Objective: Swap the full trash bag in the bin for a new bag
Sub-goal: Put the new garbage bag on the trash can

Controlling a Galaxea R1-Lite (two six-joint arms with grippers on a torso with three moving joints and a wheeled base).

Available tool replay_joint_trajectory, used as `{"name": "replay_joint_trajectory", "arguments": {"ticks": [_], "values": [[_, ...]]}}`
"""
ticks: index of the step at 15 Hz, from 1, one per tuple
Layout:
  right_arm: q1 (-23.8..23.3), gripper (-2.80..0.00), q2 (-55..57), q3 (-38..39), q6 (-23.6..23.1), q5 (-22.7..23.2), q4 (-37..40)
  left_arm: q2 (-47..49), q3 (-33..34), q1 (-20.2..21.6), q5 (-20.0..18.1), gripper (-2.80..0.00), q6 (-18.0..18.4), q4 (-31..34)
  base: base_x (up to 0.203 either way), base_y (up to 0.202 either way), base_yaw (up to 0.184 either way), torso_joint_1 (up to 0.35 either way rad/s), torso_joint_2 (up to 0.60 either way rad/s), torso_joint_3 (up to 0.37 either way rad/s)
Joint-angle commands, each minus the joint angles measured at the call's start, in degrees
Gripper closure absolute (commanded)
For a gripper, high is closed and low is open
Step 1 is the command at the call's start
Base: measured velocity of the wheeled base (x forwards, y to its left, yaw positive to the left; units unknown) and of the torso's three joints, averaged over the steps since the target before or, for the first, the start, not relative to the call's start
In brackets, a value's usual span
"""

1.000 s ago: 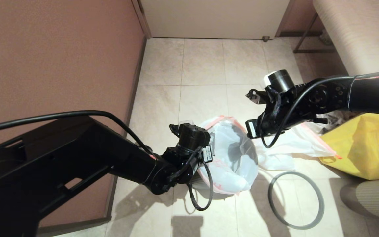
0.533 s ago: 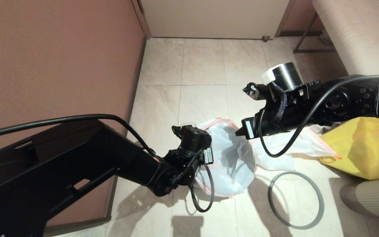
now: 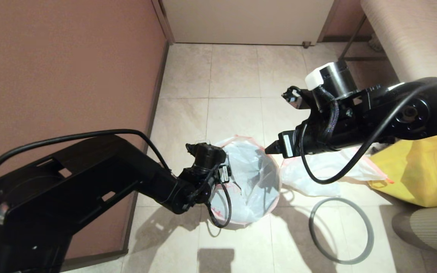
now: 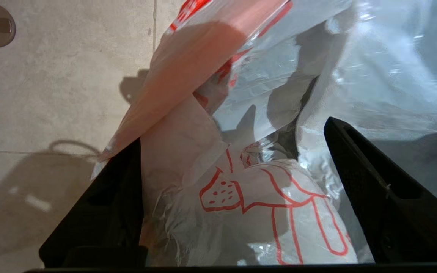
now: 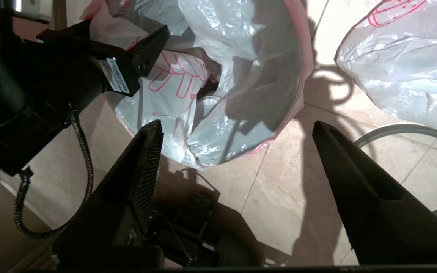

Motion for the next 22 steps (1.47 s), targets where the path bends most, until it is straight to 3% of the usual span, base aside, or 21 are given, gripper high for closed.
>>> {"name": "replay_joint_trajectory", "arguments": {"ticks": [1,5,8,9,10,11,14,18,20,22], "values": [[-0.1,-2.8,0.0,0.4,0.0,0.0,0.1,-3.5,0.8,-0.2,-0.3,-2.8,0.1,0.4,0.0,0.0,0.0,0.0,0.0,0.0],[-0.3,-2.8,0.3,0.6,0.3,0.1,0.3,-11.2,1.1,-0.2,-1.7,-2.8,6.6,16.9,0.0,0.0,0.0,0.0,0.0,0.0],[0.4,-2.8,-0.8,1.1,0.6,0.1,1.3,-18.1,1.7,0.1,-3.8,-2.8,7.9,18.7,0.0,0.0,0.0,0.0,0.0,0.0],[0.6,-2.8,-1.0,1.1,0.5,0.1,2.0,-20.1,1.9,-0.3,-4.1,0.0,8.3,19.2,0.0,0.0,0.0,0.0,0.0,0.0],[1.3,-2.8,-1.1,1.1,0.5,0.1,2.4,-22.0,2.0,-0.4,-4.4,0.0,8.8,20.6,0.0,0.0,0.0,0.0,0.0,0.0],[1.9,0.0,-0.9,1.2,0.4,0.1,2.5,-23.5,1.6,0.0,-4.4,0.0,9.0,21.7,0.0,0.0,0.0,0.0,0.0,0.0],[3.0,0.0,3.8,-0.9,0.4,0.0,2.0,-27.4,0.0,2.2,-4.2,0.0,11.6,22.2,0.0,0.0,0.0,0.0,0.0,0.0],[3.8,0.0,17.1,-14.8,-0.2,-2.6,2.4,-35.1,0.0,3.6,-4.4,0.0,12.5,21.7,0.0,0.0,0.0,0.0,0.0,0.0],[4.1,0.0,23.3,-19.2,-2.4,-3.3,1.8,-40.1,0.3,2.6,-4.6,0.0,12.8,23.0,0.0,0.0,0.0,0.0,0.0,0.0],[7.4,0.0,26.3,-20.1,-4.2,-4.0,0.3,-41.7,0.3,0.9,-4.4,0.0,12.9,26.8,0.0,0.0,0.0,0.0,0.0,0.0]]}}
